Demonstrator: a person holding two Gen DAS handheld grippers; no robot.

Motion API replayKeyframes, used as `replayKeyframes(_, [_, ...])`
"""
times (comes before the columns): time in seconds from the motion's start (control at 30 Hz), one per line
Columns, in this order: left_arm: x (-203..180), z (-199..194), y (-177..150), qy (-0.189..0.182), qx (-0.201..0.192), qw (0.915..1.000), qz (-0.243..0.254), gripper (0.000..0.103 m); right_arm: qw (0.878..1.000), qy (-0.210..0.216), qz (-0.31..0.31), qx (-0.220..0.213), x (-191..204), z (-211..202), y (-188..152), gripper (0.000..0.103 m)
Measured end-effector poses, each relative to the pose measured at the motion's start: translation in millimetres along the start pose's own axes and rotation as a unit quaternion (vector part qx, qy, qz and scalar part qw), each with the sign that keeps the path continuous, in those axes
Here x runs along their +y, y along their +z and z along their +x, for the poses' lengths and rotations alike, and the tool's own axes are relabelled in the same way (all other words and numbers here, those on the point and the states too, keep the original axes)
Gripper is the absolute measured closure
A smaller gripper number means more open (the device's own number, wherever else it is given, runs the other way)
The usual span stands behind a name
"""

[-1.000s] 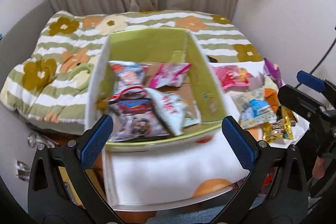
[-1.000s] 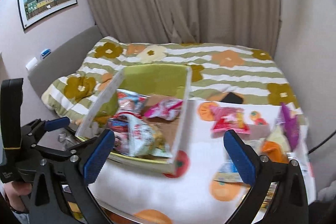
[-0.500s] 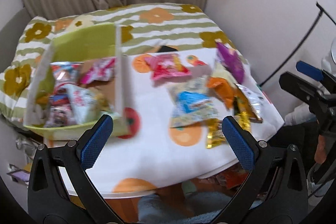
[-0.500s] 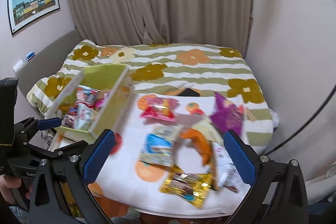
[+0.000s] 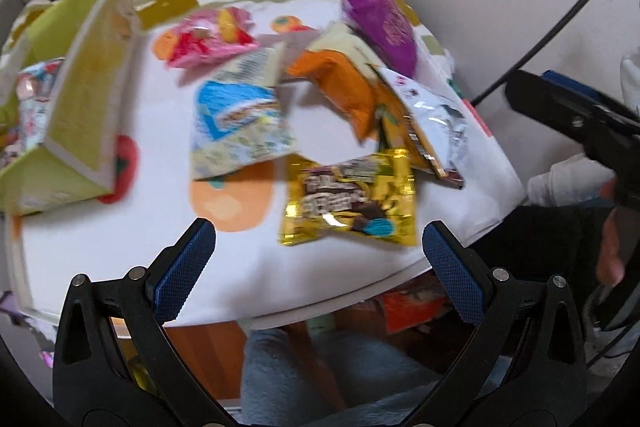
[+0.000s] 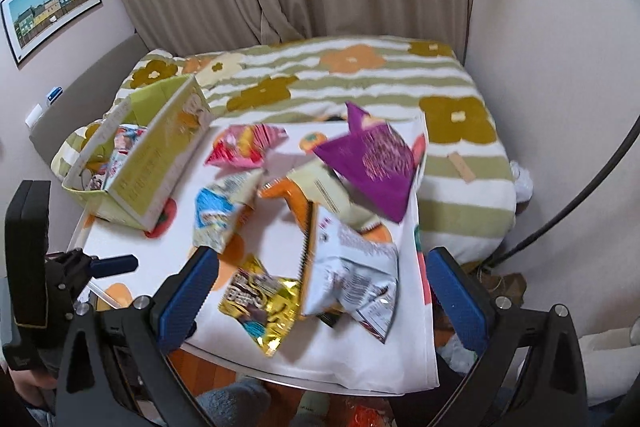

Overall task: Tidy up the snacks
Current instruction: 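Move both tools back toward the remaining snacks on the table, then grasp the gold Pillows bag with the left tool while the right tool grasps a white snack bag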

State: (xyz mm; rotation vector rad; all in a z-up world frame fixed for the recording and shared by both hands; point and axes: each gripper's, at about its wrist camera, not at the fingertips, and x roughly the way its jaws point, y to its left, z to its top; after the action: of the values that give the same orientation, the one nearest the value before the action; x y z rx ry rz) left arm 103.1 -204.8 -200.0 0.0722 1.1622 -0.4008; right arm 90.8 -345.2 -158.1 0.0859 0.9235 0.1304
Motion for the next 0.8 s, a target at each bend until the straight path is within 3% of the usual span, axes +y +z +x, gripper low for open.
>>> replayKeyframes(0.27, [-36, 40, -6, 0.013, 0.014, 0.9981, 0.058, 0.001, 0.999, 0.005, 0.028, 0.023, -21, 31, -9, 0.000])
replayKeyframes(0.43, [-48, 59, -13, 0.061, -0.013, 0.9944, 0.085, 0.001, 0.999, 0.004, 0.031, 0.030, -27, 47, -16, 0.000])
replayKeyframes(0.8, [-36, 87, -15, 0.092, -0.025, 0.9911, 0.092, 0.001, 0.999, -0.013, 0.019, 0.049, -24, 77, -24, 0.000])
